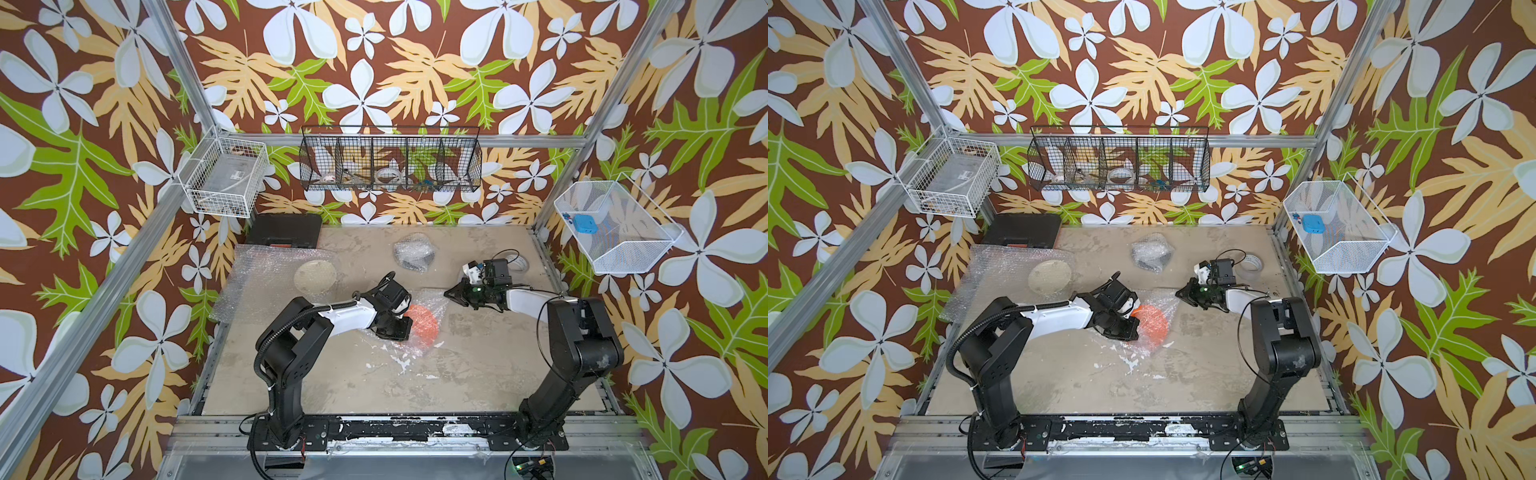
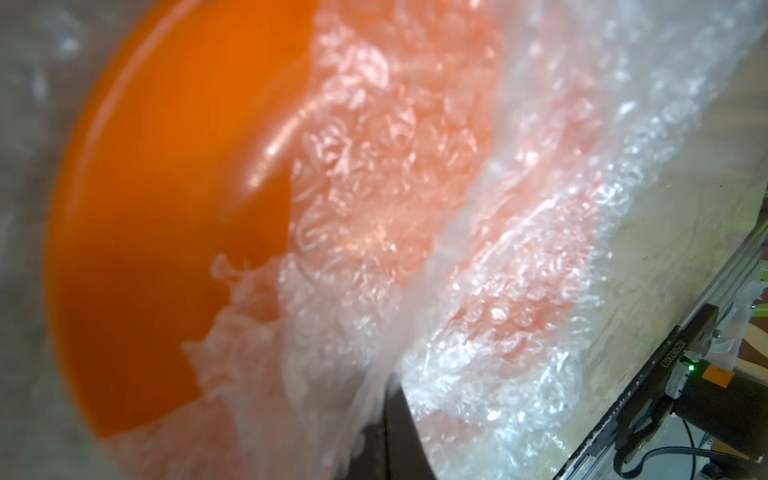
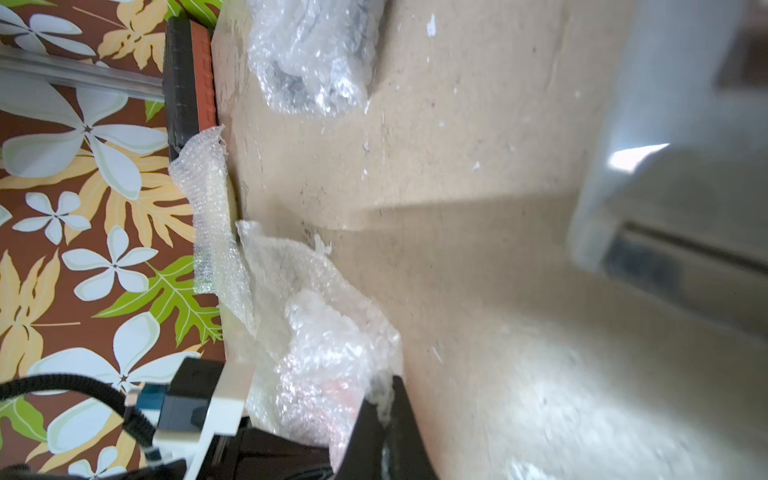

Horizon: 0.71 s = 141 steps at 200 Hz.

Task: Wrap dinner plates in bubble wrap
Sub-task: Wrap the plate in the bubble wrap.

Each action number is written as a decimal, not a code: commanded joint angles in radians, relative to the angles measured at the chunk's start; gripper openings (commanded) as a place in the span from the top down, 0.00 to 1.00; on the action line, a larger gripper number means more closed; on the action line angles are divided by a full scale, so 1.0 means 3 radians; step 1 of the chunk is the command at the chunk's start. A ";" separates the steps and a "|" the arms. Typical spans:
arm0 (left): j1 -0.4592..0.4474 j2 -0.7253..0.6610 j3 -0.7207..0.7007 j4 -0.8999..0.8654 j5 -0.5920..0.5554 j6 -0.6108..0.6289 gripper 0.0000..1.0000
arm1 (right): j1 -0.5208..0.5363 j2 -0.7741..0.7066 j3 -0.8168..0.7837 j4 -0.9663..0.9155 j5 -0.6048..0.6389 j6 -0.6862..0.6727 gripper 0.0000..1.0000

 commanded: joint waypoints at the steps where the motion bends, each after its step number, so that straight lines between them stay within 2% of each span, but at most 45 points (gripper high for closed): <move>1: 0.0003 0.0021 0.0029 -0.0477 -0.0194 0.0130 1.00 | -0.0018 -0.0234 -0.0179 -0.0147 0.0186 -0.0099 1.00; 34: 0.0006 0.0075 0.0080 -0.0499 -0.0162 0.0231 1.00 | 0.0011 -0.0629 -0.0486 -0.0177 0.0032 0.0030 1.00; 62: 0.0017 0.0098 0.0065 -0.0489 -0.0159 0.0285 1.00 | 0.0214 -0.0934 -0.0623 -0.0271 -0.0024 0.0115 1.00; 104: 0.0083 0.0068 -0.0059 -0.0307 0.0022 0.0234 1.00 | 0.0871 -0.1095 -0.0662 -0.0077 -0.0067 0.0473 1.00; 141: 0.0139 0.0026 -0.0228 -0.0111 0.0173 0.0160 1.00 | 0.1403 -0.0812 -0.0652 0.0286 -0.0062 0.0733 1.00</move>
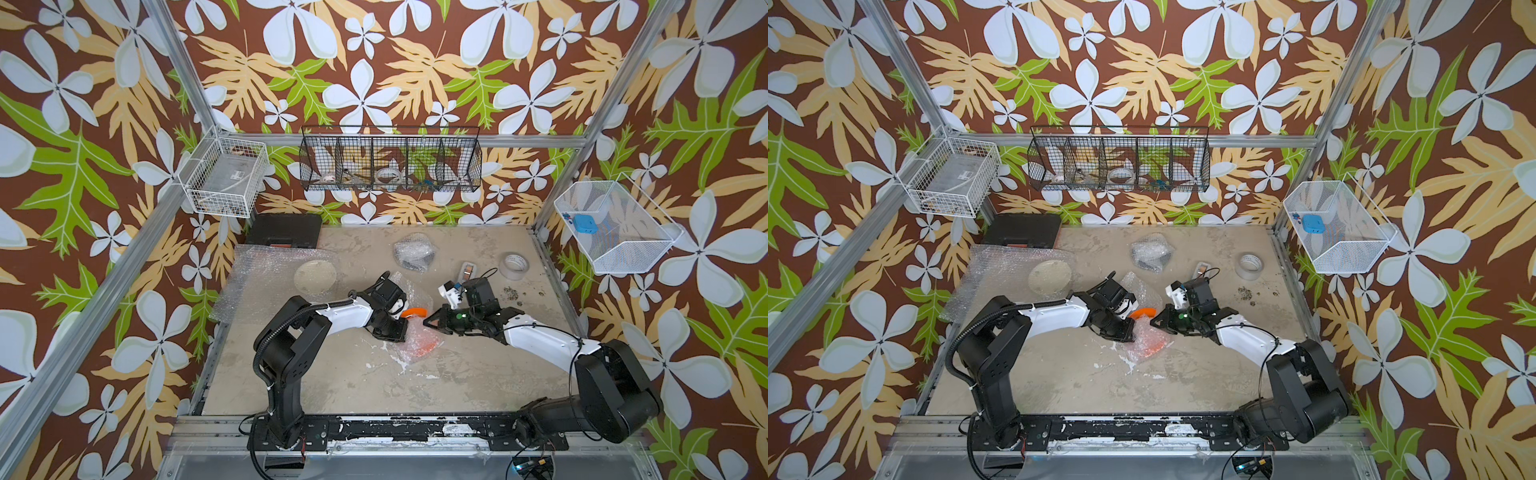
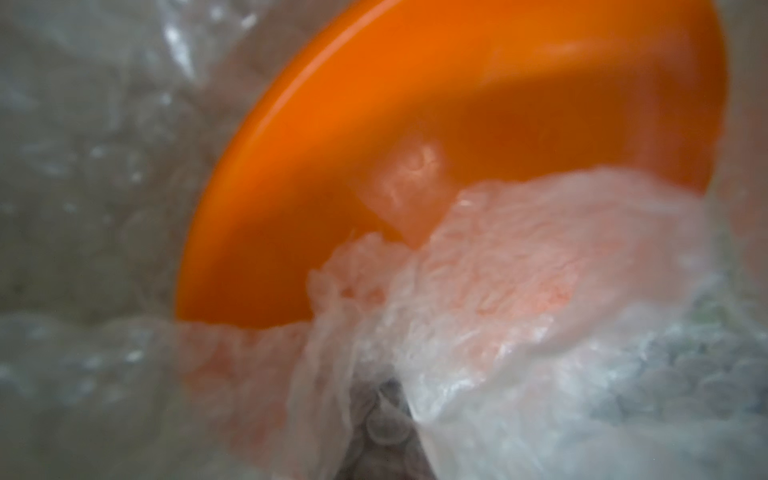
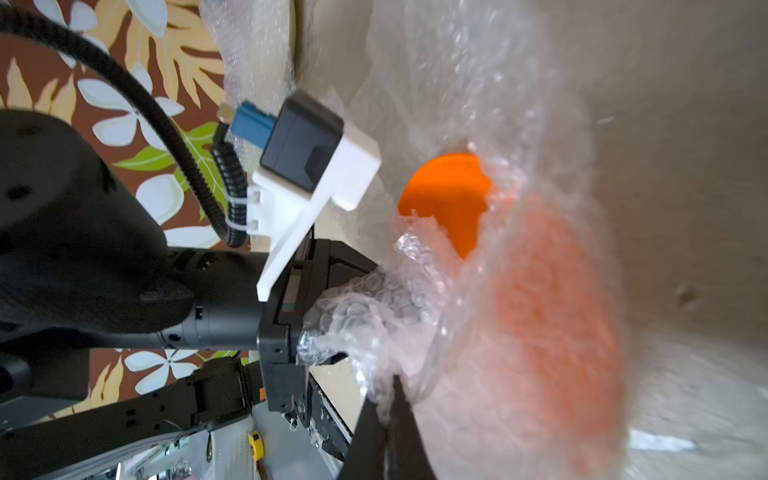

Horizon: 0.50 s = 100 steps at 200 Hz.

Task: Wrap dinner plates in bubble wrap
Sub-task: Wrap the plate in the bubble wrap.

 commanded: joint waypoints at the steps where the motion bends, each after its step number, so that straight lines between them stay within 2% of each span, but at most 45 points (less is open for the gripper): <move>1: 0.0016 0.0039 -0.0103 -0.0125 -0.0140 -0.0067 1.00 | 0.0221 0.0164 0.0013 0.0305 -0.0089 0.0252 1.00; 54: 0.0034 -0.0096 -0.0153 -0.0085 -0.0135 -0.0037 1.00 | 0.0383 0.0858 -0.0056 0.0633 -0.0002 0.0320 1.00; 100: 0.0078 -0.0368 0.0142 -0.0346 -0.0264 -0.0081 1.00 | 0.0404 0.0990 -0.0220 0.0596 0.0098 0.0356 1.00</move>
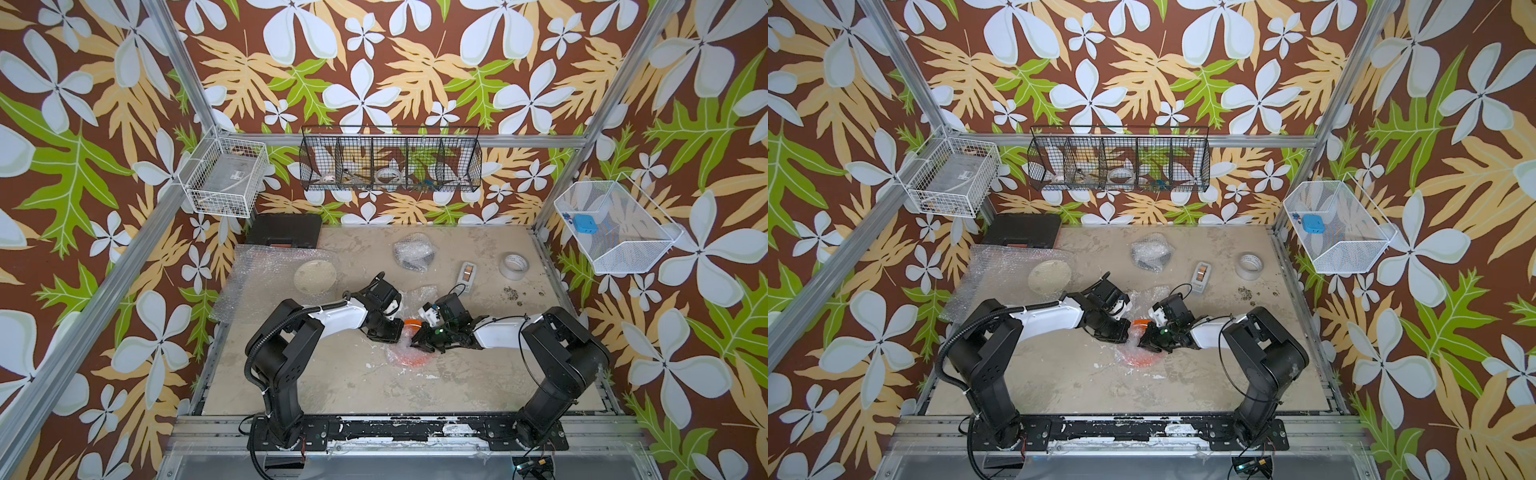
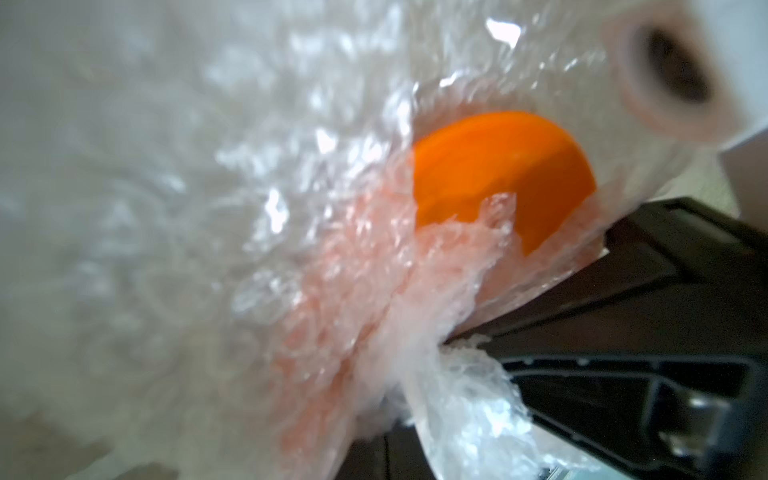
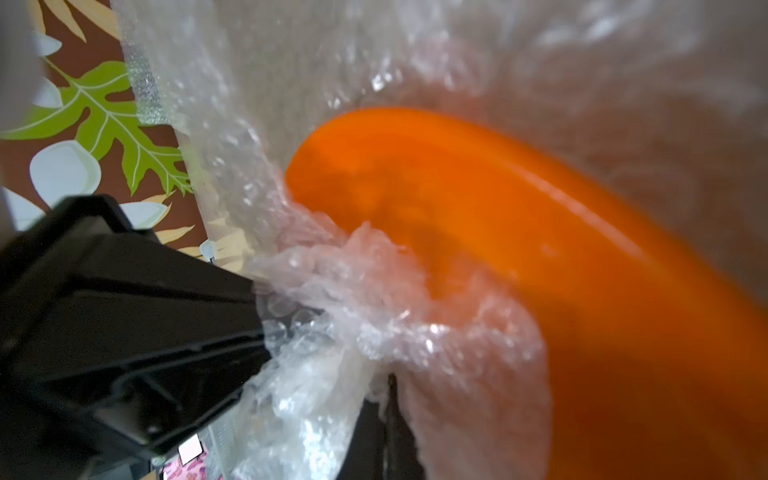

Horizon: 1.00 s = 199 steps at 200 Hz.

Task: Wrap dinner plates in bubble wrap
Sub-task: Wrap the plate in the bubble wrap.

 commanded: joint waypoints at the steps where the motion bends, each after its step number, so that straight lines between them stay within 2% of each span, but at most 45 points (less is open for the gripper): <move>1: 0.0004 -0.0133 0.0181 -0.0181 -0.0141 -0.0035 1.00 | 0.0015 0.0043 -0.0096 -0.0056 0.0098 0.0054 1.00; 15: -0.0107 -0.0203 0.0312 -0.0225 -0.0123 -0.0121 0.96 | 0.0018 0.0037 -0.0139 -0.0014 0.0107 0.0094 1.00; 35: -0.0272 -0.0236 0.0397 -0.0213 -0.0115 -0.0296 0.96 | 0.0015 0.0051 -0.0140 0.0003 0.0101 0.0107 1.00; 65: -0.0312 -0.0195 0.0073 0.0055 -0.0114 -0.0652 0.99 | 0.0015 0.0012 -0.0178 0.0068 0.0082 0.0165 1.00; 82: -0.0322 -0.0123 -0.0087 0.0094 -0.0220 -0.0677 1.00 | 0.0019 -0.0018 -0.0173 0.0025 0.0081 0.0145 1.00; 114: -0.0322 0.0036 -0.0345 0.0280 -0.0136 -0.0686 1.00 | 0.0017 -0.0128 -0.0128 -0.0049 0.0075 0.0116 1.00; 132: -0.0322 0.0077 -0.0446 0.0251 -0.0225 -0.0632 1.00 | 0.0008 -0.0213 -0.0023 -0.0203 0.0088 0.0015 1.00; 167: -0.0322 0.0102 -0.0545 0.0126 -0.0379 -0.0508 1.00 | -0.0327 -0.0475 0.0288 -0.0715 0.0128 -0.0396 0.74; 199: -0.0322 0.0106 -0.0536 0.0087 -0.0381 -0.0461 1.00 | -0.0906 -0.0481 0.0670 -0.1220 0.0041 -0.0967 0.64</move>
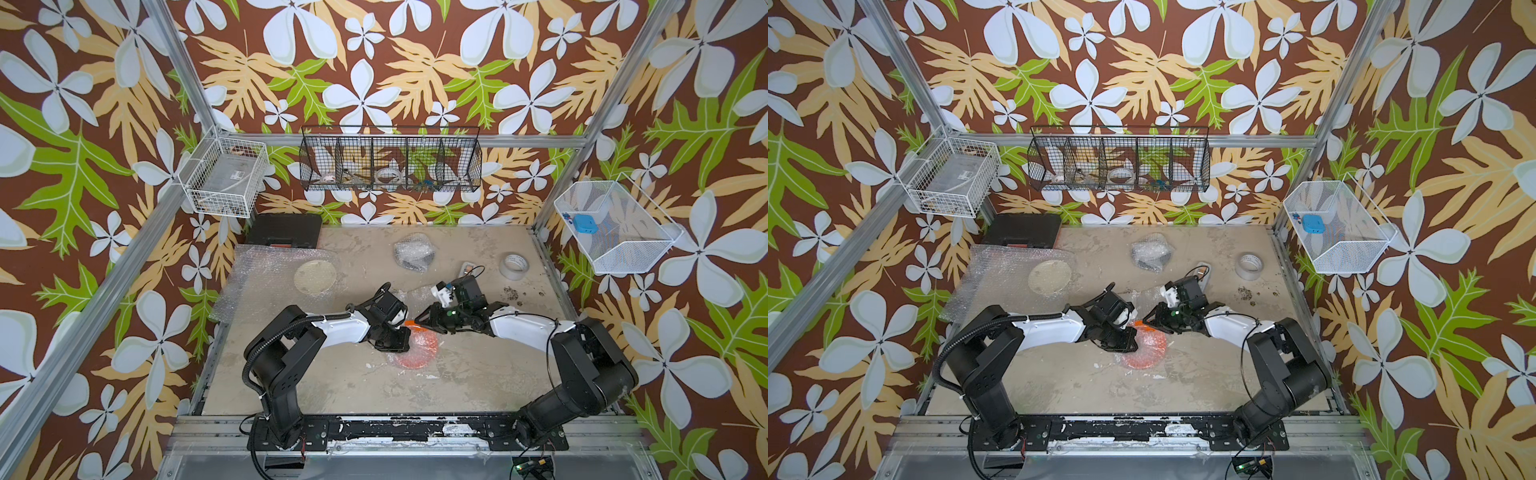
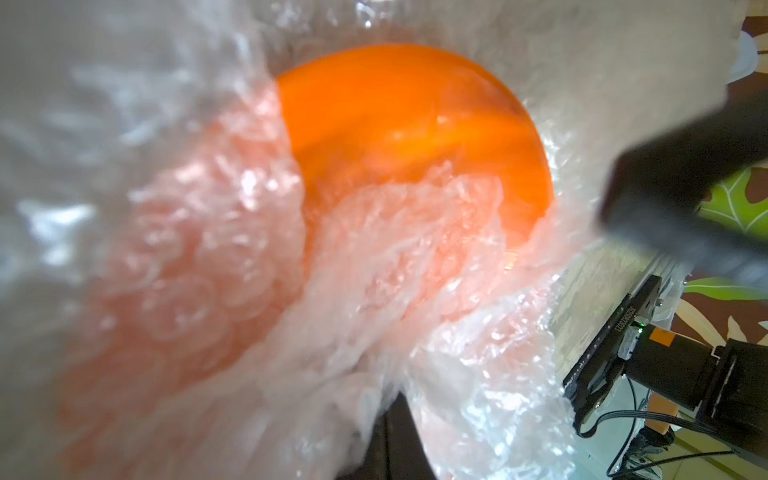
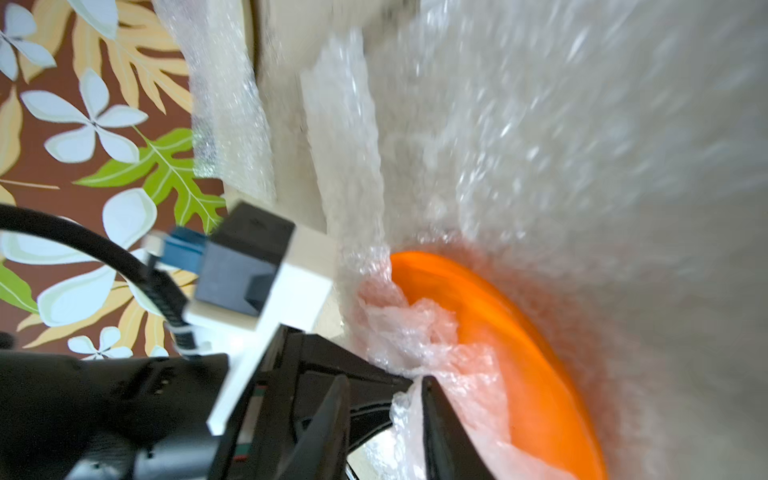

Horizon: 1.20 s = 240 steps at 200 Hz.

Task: Wrap dinner plates in bubble wrap
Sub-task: Wrap the plate in the bubble wrap.

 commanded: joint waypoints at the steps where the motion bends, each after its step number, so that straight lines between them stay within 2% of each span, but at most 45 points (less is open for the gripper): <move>1: -0.0003 0.0092 -0.0054 -0.0583 -0.0454 0.0083 1.00 | -0.0332 0.0031 0.0225 -0.0503 -0.0040 -0.0569 0.64; 24: -0.0003 0.0090 -0.0028 -0.0595 -0.0449 0.0095 1.00 | -0.0692 0.0259 0.0542 -0.0728 -0.0007 -0.0905 0.58; 42: -0.0002 0.0083 -0.0026 -0.0595 -0.0445 0.0095 1.00 | -0.0832 0.0522 0.0765 -0.0781 -0.0021 -0.1056 0.52; 65: -0.0003 0.0077 -0.0022 -0.0611 -0.0443 0.0100 1.00 | -0.0849 0.0842 0.1006 -0.0738 -0.0139 -0.1104 0.49; 107: 0.0000 0.0053 -0.0025 -0.0601 -0.0428 0.0093 1.00 | -0.0807 0.1178 0.1111 -0.0351 -0.0533 -0.0920 0.50; 119: -0.0003 0.0041 -0.0025 -0.0595 -0.0428 0.0093 1.00 | -0.0774 0.1248 0.1152 -0.0340 -0.0596 -0.0929 0.55; 127: 0.0000 0.0033 -0.0024 -0.0599 -0.0443 0.0092 1.00 | -0.0767 0.1275 0.1164 -0.0340 -0.0632 -0.0929 0.63; 141: -0.0003 0.0018 -0.0009 -0.0619 -0.0484 0.0112 1.00 | -0.0766 0.1202 0.1119 -0.0332 -0.0568 -0.0921 0.86; 155: 0.0021 0.0006 0.0002 -0.0640 -0.0548 0.0142 1.00 | -0.0771 0.1065 0.1098 -0.0461 -0.0368 -0.0989 1.00; 188: 0.0169 0.0005 0.0044 -0.0635 -0.0510 0.0239 1.00 | -0.0798 0.0611 0.0850 -0.0614 -0.0208 -0.1007 1.00; 220: 0.0252 0.0022 0.0158 -0.0652 -0.0500 0.0322 1.00 | -0.0749 0.0101 0.0318 -0.0476 -0.0404 -0.0837 1.00; 240: 0.0288 0.0084 0.0214 -0.0628 -0.0432 0.0361 1.00 | -0.0527 -0.0124 0.0084 -0.0412 -0.0509 -0.0699 1.00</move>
